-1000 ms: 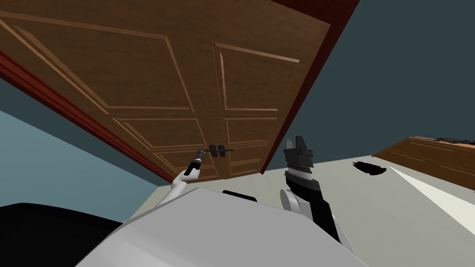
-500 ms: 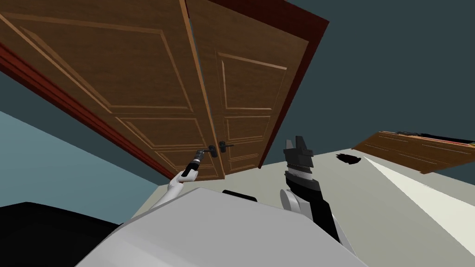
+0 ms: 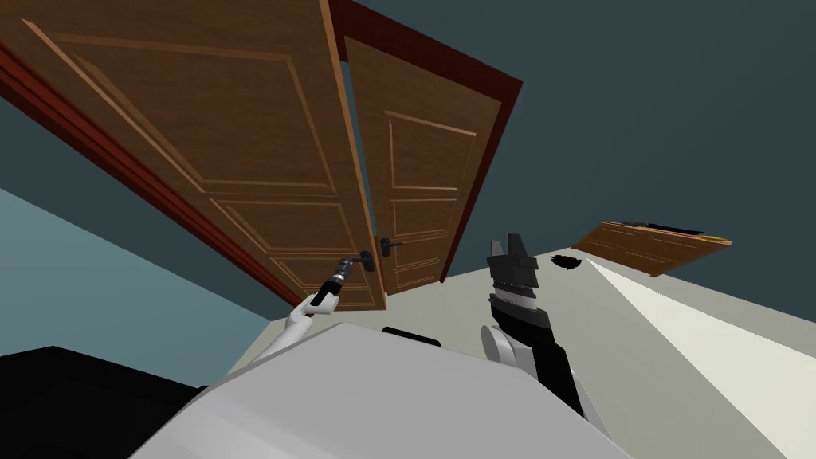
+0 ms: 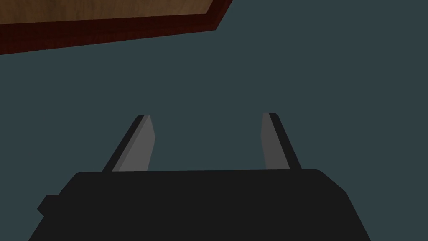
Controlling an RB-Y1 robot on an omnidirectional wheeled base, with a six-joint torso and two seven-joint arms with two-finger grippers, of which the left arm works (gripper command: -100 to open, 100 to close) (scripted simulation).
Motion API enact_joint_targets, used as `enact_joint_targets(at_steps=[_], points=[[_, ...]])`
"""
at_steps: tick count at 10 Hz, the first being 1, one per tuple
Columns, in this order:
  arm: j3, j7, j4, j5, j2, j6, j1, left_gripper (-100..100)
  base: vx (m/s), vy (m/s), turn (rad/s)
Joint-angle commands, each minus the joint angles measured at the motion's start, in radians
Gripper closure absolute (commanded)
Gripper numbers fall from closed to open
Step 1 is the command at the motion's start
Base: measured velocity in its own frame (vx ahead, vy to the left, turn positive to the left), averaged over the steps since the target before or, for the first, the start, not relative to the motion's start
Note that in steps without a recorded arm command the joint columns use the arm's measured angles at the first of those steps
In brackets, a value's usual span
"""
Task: Pull the door open
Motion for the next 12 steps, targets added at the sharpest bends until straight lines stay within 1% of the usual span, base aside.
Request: enact_joint_targets(at_steps=[1,2,4,8,11,12], points=[[-0.029,0.005,-0.018,-0.005,-0.010,-0.006,0.002,100,-0.148,0.065,-0.082],[-0.010,0.003,-0.005,-0.002,-0.001,0.001,-0.002,100,-0.065,0.038,-0.011],[-0.034,0.023,-0.019,-0.002,0.016,-0.018,0.021,100,-0.154,0.022,-0.123],[-0.078,0.063,-0.048,-0.003,0.053,-0.060,0.066,100,-0.209,0.047,-0.122],[-0.110,0.090,-0.067,-0.005,0.079,-0.088,0.096,100,-0.219,0.076,-0.129],[-0.093,0.085,-0.054,-0.002,0.082,-0.080,0.087,100,-0.107,0.044,-0.022]])
